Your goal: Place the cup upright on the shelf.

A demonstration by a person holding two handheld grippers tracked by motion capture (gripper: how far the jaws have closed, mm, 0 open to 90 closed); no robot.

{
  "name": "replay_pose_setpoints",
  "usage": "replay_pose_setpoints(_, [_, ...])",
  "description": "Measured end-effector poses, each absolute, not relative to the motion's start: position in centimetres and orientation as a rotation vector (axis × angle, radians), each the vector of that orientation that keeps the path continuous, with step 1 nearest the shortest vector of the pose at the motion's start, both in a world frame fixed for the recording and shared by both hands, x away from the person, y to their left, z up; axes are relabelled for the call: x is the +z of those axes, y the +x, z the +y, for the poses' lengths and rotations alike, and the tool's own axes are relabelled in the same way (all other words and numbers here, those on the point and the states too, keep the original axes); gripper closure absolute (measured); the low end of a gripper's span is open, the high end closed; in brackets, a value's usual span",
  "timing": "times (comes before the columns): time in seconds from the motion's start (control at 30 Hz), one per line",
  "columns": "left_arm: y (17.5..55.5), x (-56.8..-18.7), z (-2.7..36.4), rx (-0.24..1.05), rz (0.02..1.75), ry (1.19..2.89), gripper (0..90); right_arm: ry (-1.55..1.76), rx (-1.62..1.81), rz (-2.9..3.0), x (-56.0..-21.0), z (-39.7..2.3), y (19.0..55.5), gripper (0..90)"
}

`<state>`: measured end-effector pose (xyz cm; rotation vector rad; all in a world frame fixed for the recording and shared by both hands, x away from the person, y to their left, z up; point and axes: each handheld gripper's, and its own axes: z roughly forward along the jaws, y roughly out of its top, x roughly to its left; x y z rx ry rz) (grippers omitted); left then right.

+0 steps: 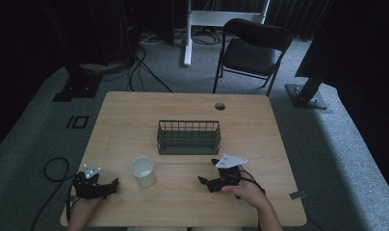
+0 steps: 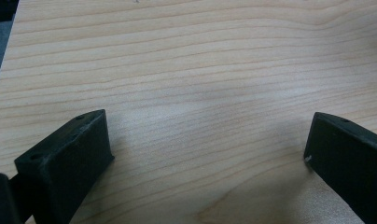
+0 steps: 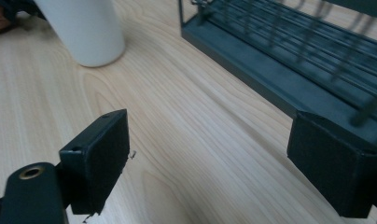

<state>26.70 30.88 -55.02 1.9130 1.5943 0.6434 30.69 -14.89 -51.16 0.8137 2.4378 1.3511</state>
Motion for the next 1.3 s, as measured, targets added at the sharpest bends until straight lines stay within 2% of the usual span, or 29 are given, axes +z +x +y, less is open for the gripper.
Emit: replay_pose_setpoints(1.3, [26.7,-55.0,30.9,0.642,1.591,1.913,0.7,0.578,1.492,2.506,-51.0,-4.6,30.6,13.0])
